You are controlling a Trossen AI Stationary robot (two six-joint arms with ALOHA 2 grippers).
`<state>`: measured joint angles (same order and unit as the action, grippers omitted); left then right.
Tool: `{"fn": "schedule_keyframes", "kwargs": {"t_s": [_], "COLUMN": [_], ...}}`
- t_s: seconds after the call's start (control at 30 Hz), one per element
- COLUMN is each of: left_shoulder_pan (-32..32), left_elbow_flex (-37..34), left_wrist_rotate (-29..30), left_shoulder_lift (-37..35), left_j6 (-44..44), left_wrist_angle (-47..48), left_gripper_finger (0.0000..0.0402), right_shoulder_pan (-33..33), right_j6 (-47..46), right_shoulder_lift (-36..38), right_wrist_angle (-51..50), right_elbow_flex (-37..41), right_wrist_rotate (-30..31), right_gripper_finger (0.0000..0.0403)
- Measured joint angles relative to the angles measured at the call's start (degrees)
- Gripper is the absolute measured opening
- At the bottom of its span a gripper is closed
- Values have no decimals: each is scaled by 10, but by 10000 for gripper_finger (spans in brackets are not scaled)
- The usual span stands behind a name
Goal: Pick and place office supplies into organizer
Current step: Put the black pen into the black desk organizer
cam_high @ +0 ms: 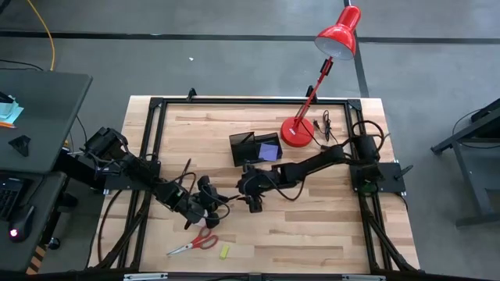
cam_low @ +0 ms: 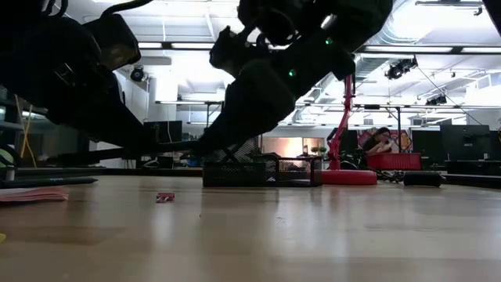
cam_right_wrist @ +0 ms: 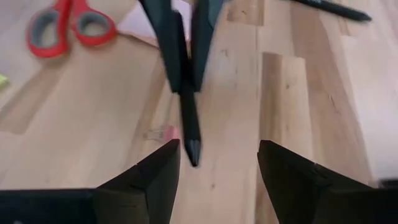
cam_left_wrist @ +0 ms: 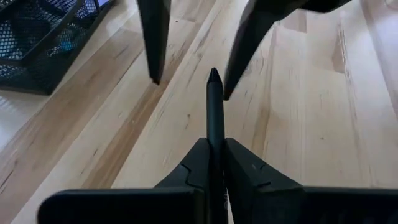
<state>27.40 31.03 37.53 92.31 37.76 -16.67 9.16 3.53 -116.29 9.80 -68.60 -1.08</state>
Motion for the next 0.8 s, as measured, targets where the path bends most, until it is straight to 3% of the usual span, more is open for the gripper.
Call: {"fn": "schedule_keyframes", "kwargs": {"t_s": [0.33, 0.5, 0.8], "left_shoulder_pan": [0, 0, 0], "left_elbow_flex": [0, 0, 0], "left_wrist_rotate": [0, 0, -2], "left_shoulder_lift": [0, 0, 0], "left_j6": [0, 0, 0], "left_wrist_angle": [-4, -4, -10], "left_gripper_finger": [35, 13, 35], "right_shoulder_pan": [1, 1, -5], "right_j6": [-11, -10, -1], "right_shoulder_lift": [0, -8, -38], "right_wrist_angle": [29, 34, 72], "right_elbow_flex": [-1, -1, -1], "right_wrist_rotate": [-37, -37, -67], "right_gripper_finger": [189, 166, 113]}}
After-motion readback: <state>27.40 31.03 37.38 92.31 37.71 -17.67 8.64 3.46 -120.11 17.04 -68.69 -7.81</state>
